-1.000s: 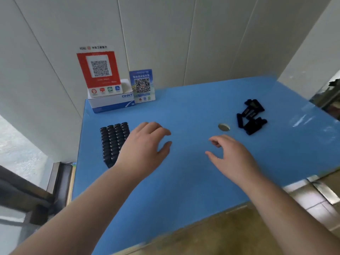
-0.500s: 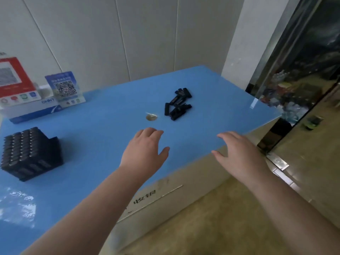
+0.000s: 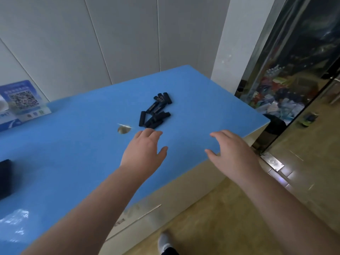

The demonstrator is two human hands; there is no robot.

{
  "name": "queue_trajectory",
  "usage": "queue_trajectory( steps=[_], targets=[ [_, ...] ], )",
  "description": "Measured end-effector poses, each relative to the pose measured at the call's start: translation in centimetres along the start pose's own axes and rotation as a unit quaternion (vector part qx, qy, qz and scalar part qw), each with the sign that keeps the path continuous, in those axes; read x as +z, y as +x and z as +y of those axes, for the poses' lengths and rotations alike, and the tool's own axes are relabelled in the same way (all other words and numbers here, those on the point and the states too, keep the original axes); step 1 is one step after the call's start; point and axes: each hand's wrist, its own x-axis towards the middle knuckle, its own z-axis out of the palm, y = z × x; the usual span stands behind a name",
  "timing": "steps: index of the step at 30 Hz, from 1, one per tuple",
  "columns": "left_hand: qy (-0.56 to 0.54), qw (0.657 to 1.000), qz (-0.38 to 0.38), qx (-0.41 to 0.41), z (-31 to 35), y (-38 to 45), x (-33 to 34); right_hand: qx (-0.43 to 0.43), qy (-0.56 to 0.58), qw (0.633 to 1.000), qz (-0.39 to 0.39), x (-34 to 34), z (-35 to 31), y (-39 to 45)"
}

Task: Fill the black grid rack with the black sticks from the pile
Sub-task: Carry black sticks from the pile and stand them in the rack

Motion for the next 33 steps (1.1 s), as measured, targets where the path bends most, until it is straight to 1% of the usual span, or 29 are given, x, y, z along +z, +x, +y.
queue_trajectory(
  steps=[4, 11, 14, 17, 23, 25, 27, 29, 31, 33],
  targets=[
    [-0.001, 1.000, -0.002, -0.009, -1.0, 5.0, 1.2, -0.011, -0.008, 1.000, -0.014, 0.6, 1.0, 4.8],
    [0.033, 0.997, -0.040, -0.050, -2.7, 12.9, 3.4, -0.019, 0.014, 0.999, -0.028, 2.0, 2.1, 10.7],
    [0.049, 0.995, -0.061, -0.058, -3.0, 14.8, 4.5, -0.035, 0.025, 0.998, -0.042, 2.8, 2.7, 12.7],
    [0.076, 0.992, -0.083, -0.050, -3.0, 16.1, 5.4, -0.059, 0.034, 0.996, -0.050, 3.5, 3.5, 14.9],
    [0.098, 0.991, -0.065, -0.062, -1.8, 17.6, 6.0, -0.104, 0.061, 0.990, -0.074, 4.2, 5.2, 19.3],
    [0.068, 0.993, -0.047, -0.086, -1.2, 18.0, 6.0, -0.114, 0.068, 0.988, -0.081, 4.4, 5.9, 20.7],
    [0.000, 0.991, -0.006, -0.134, -0.4, 18.3, 5.5, -0.124, 0.072, 0.986, -0.088, 4.5, 6.5, 21.9],
    [-0.078, 0.976, 0.037, -0.198, 0.3, 18.4, 4.9, -0.137, 0.080, 0.983, -0.097, 4.9, 6.9, 23.0],
    [-0.164, 0.946, 0.073, -0.269, 0.9, 18.3, 4.4, -0.147, 0.094, 0.979, -0.109, 5.3, 6.9, 23.9],
    [-0.269, 0.894, 0.106, -0.342, 1.1, 18.2, 4.0, -0.154, 0.107, 0.974, -0.125, 6.0, 6.4, 24.7]
  ],
)
